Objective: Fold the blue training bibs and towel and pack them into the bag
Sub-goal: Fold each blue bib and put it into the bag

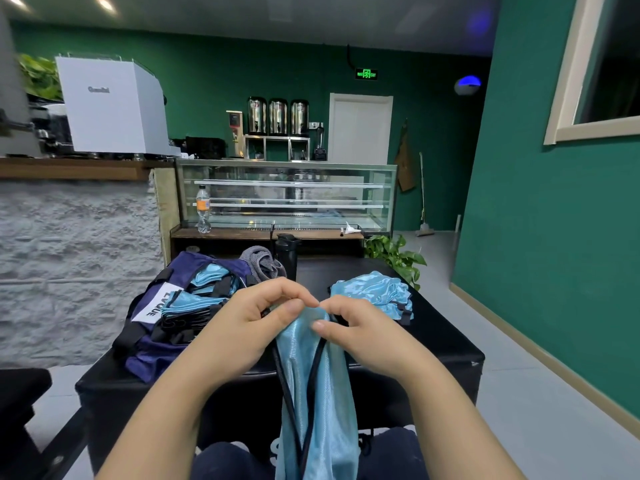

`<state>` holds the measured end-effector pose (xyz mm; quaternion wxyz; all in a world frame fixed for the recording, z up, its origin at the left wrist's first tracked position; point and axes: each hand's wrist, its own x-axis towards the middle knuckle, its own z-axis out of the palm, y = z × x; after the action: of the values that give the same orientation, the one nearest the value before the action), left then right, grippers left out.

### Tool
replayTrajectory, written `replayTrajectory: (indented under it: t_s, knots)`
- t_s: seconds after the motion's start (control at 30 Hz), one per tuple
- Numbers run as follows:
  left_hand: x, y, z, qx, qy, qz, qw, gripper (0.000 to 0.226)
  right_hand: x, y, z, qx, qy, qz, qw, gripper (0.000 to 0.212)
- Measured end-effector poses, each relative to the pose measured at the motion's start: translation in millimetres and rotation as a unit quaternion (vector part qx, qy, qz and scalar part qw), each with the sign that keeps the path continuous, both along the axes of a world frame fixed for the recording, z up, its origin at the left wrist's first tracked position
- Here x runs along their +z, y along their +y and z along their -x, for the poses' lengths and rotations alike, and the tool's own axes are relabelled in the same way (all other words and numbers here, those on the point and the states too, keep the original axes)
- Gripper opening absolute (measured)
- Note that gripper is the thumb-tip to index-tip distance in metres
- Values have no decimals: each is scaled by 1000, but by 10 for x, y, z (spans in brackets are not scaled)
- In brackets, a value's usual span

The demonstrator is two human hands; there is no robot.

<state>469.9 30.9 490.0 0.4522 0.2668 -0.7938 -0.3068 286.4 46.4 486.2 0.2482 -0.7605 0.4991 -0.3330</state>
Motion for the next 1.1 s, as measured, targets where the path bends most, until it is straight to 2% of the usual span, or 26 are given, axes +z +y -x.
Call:
replayTrajectory:
  t_s: [0.2,0.3,0.47,0.53,0.6,0.67,0.77,0.87,0.93,1.0,1.1]
  knots:
    - [-4,17,-41,-8,-19,-52,998,17,-31,-70,27,-80,-42,25,996,10]
    - [6,76,-20,-38,18,-108,993,15,-38,-91,11,-105,-56,45,992,9]
    - [7,70,21,-48,26,-106,993,36,-30,-107,92,-193,-148,33,970,37]
    - [5,27,38,20,32,-70,997,27,-32,-113,151,-222,-153,43,962,43]
    - [-14,-36,35,122,-36,25,992,25,-18,-116,188,-229,-153,53,960,43]
    - [-4,-49,39,182,-104,130,969,20,-11,-133,222,-236,-169,60,955,40]
    - [25,-50,26,215,-123,223,943,11,-19,-183,307,-288,-204,90,931,36]
    - [60,12,54,194,-86,169,962,18,7,-278,400,-352,-232,113,900,33]
    - [44,26,102,185,-69,129,972,18,44,-341,409,-360,-238,125,893,33]
    - [9,28,177,166,-72,120,976,18,85,-368,346,-340,-256,127,896,32]
    - [-27,23,286,134,-95,118,979,13,85,-308,129,-247,-285,82,923,26]
